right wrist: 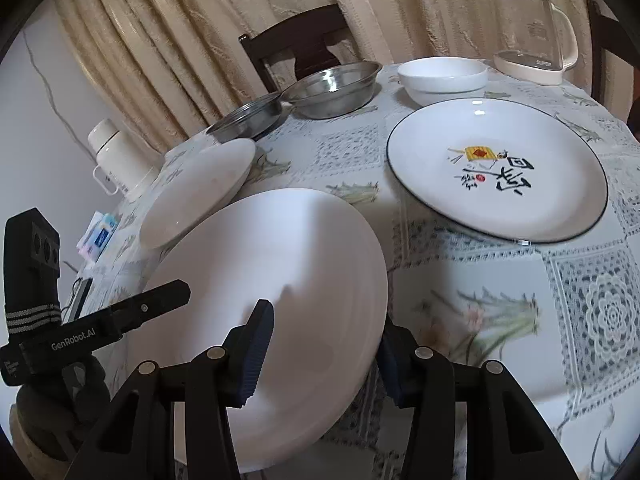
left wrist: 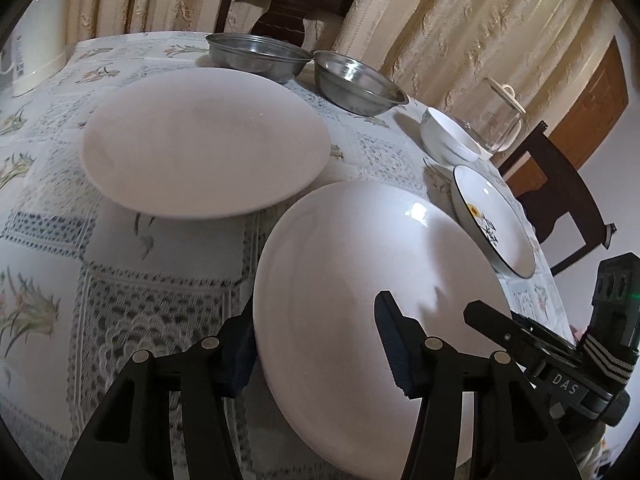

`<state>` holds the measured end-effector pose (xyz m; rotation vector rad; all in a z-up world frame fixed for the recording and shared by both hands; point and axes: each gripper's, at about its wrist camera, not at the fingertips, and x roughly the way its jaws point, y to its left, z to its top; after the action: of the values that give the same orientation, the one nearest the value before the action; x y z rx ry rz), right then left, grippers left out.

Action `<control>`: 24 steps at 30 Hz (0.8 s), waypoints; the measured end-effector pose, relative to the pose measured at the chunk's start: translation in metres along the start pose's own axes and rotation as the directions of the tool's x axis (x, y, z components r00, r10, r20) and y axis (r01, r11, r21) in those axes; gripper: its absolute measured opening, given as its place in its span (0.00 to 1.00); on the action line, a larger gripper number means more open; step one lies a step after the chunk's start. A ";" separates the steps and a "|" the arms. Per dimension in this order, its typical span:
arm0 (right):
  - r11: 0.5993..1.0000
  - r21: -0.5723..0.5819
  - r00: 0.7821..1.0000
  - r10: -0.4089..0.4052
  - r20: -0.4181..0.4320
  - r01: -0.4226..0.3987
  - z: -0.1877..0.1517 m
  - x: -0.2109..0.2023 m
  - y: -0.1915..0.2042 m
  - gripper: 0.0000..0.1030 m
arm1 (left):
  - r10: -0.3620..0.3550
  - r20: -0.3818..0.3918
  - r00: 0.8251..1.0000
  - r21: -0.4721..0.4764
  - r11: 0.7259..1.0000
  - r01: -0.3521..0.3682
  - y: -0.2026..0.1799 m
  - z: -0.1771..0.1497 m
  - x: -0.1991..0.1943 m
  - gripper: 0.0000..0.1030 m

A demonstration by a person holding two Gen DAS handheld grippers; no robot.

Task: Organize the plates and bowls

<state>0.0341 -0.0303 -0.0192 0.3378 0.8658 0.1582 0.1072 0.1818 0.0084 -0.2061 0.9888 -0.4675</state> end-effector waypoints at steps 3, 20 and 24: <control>1.000 -0.009 1.000 0.006 -0.007 -0.006 -0.008 -0.005 0.002 0.50 | 0.006 0.000 1.000 0.010 1.000 -0.006 -0.001 -0.007 -0.007 0.54; 0.999 -0.033 0.999 -0.040 0.000 0.040 -0.022 -0.008 0.008 0.50 | 0.031 0.015 0.999 0.053 0.998 -0.032 -0.001 -0.032 -0.019 0.49; 0.998 -0.032 0.999 -0.046 0.000 0.046 -0.022 -0.007 0.010 0.51 | 0.031 0.021 0.999 0.049 0.998 -0.032 0.000 -0.033 -0.020 0.49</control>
<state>0.0130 -0.0180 -0.0239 0.2881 0.8704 0.1293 0.0699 0.1925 0.0055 -0.1502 0.9586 -0.4592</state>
